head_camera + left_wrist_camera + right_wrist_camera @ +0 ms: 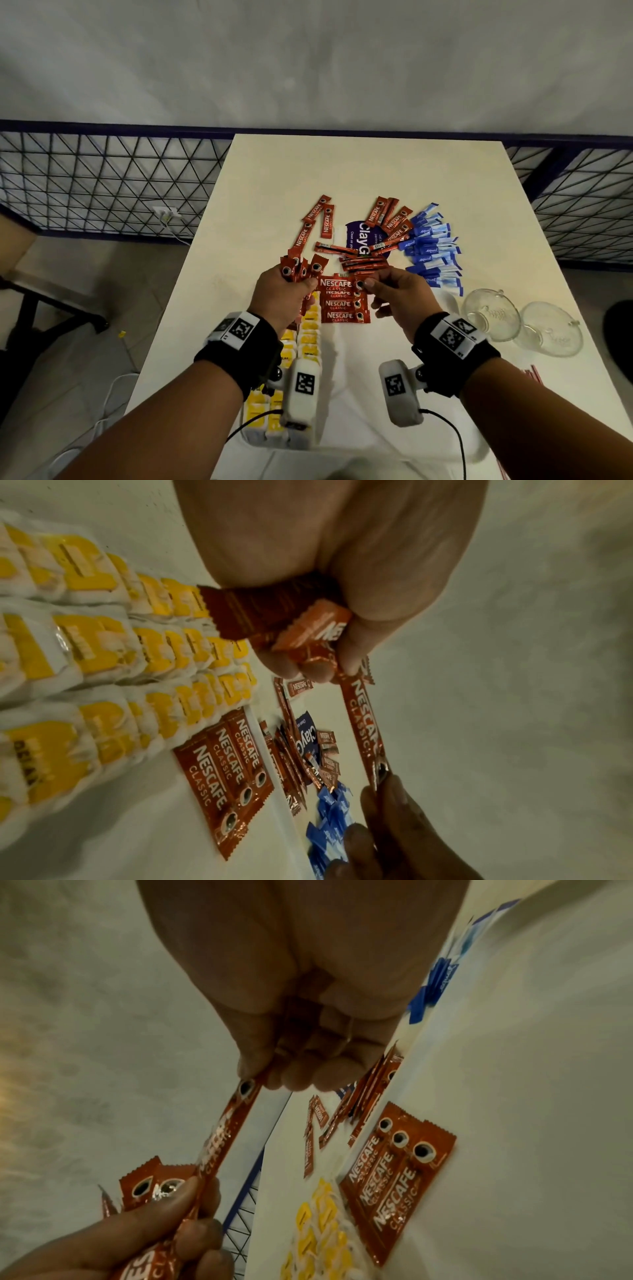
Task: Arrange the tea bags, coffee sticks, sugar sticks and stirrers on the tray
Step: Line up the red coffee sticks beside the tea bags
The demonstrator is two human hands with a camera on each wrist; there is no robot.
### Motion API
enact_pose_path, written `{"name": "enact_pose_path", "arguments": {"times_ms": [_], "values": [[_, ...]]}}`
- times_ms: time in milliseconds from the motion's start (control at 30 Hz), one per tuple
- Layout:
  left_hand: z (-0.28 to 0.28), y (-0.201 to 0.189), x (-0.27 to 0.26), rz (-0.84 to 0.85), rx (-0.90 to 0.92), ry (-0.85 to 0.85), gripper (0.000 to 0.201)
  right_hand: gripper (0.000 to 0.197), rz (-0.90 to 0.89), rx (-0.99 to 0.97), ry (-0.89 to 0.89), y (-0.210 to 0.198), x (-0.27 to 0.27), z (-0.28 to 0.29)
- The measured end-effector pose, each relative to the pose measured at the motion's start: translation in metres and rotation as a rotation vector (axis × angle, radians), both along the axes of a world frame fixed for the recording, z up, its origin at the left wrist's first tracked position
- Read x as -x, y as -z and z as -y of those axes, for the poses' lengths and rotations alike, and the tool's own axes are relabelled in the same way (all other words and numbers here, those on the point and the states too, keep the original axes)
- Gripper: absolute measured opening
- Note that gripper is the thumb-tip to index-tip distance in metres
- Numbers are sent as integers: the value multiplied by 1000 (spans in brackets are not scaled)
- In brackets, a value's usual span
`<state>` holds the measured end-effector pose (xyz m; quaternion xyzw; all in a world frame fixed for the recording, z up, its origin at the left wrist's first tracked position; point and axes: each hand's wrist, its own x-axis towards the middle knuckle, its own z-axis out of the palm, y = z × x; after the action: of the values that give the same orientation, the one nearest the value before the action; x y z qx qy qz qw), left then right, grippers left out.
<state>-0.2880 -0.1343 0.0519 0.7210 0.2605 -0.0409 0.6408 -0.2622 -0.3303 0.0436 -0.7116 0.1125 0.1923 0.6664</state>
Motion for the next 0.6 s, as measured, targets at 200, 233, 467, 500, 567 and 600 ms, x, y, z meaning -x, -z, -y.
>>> {"name": "enact_pose_path", "arguments": {"times_ms": [200, 233, 467, 500, 567, 600], "values": [[-6, 2, 5, -32, -190, 61, 3, 7, -110, 70, 4, 14, 5, 17], [-12, 4, 6, -47, -215, 56, 3, 7, -126, 127, 8, 20, 7, 23], [-34, 11, 16, -115, -268, 75, 3, 10, -295, 481, -230, 50, 22, 24], [-34, 11, 17, -118, -266, 78, 4, 11, -297, 499, -251, 51, 22, 19], [-35, 11, 19, -113, -262, 76, 4, 13, -291, 549, -273, 54, 21, 10], [-36, 11, 19, -111, -260, 75, 5, 15, -281, 585, -276, 56, 20, 8]]}}
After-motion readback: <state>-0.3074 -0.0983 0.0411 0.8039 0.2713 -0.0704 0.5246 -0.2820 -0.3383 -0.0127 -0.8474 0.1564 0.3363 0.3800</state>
